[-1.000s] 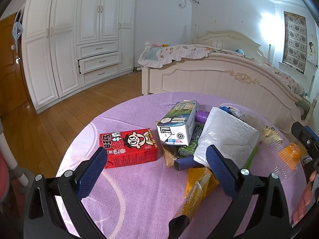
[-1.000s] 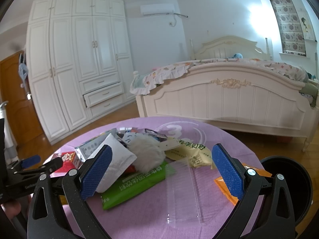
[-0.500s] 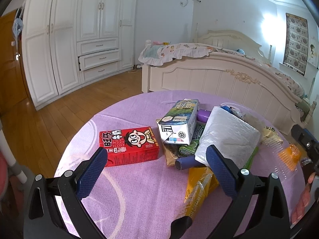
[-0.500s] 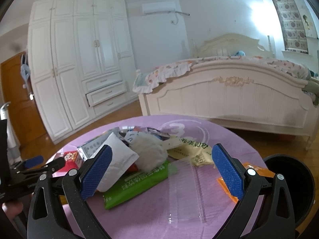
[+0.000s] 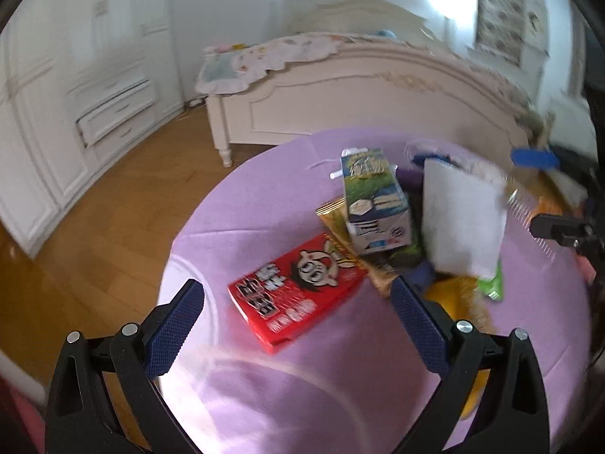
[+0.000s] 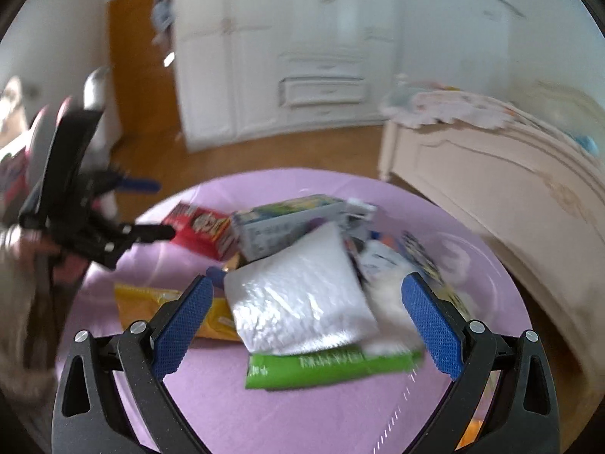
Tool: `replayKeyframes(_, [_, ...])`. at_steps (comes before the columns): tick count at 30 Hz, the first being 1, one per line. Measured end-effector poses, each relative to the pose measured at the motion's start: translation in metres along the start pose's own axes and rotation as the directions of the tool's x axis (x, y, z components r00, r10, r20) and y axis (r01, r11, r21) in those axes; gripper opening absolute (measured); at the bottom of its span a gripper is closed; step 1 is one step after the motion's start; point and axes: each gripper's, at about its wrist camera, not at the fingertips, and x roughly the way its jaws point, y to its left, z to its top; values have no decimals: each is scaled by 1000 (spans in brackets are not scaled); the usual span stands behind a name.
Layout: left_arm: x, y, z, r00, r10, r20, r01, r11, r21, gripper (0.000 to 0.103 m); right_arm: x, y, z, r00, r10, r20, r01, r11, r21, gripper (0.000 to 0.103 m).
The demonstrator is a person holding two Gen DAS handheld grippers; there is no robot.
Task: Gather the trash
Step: 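Grasp the red snack box with the left tool while the right tool grasps the white padded envelope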
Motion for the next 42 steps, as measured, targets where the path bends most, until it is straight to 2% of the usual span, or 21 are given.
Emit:
replayKeyframes(3, [11, -1, 1, 998, -56, -25, 58, 994, 90, 98, 18, 3, 4, 997, 35, -66, -38, 998, -41, 99])
replayKeyframes(7, [24, -2, 2, 996, -71, -50, 79, 979, 187, 98, 36, 4, 0, 989, 60, -134, -69, 995, -71, 99])
replayKeyframes(11, [38, 2, 3, 992, -85, -96, 103, 975, 198, 97, 47, 5, -5, 982, 79, -174, -93, 993, -73, 99])
replayKeyframes(14, [44, 2, 1, 991, -68, -119, 90, 977, 194, 75, 55, -2, -7, 975, 88, -204, -99, 994, -43, 98])
replayKeyframes(17, [46, 5, 2, 991, -49, -127, 71, 983, 169, 67, 59, -9, -9, 972, 85, -218, -87, 996, 0, 98])
replayKeyframes(20, [41, 5, 0, 990, -66, -125, 82, 988, 132, 56, 53, -16, -10, 978, 92, -189, -82, 995, 60, 85])
replayKeyframes(22, [40, 6, -1, 991, -56, -123, 70, 991, 114, 55, 49, -21, -10, 980, 97, -174, -81, 992, 100, 73])
replayKeyframes(27, [38, 7, 1, 992, -51, -113, 57, 997, 47, 50, 40, -30, -11, 984, 80, -159, -55, 986, 158, 56])
replayKeyframes(31, [30, 9, -1, 995, -37, -93, 36, 999, -6, 49, 34, -32, -11, 984, 123, -131, -91, 970, 225, 36])
replayKeyframes(37, [5, 4, -1, 999, -22, -37, 20, 999, -35, 49, 9, -22, -15, 986, 153, -62, -134, 960, 247, 18])
replayKeyframes(42, [-19, 4, -1, 999, -35, 14, 36, 997, -69, 49, -14, -18, -19, 984, 177, 1, -170, 943, 287, 14])
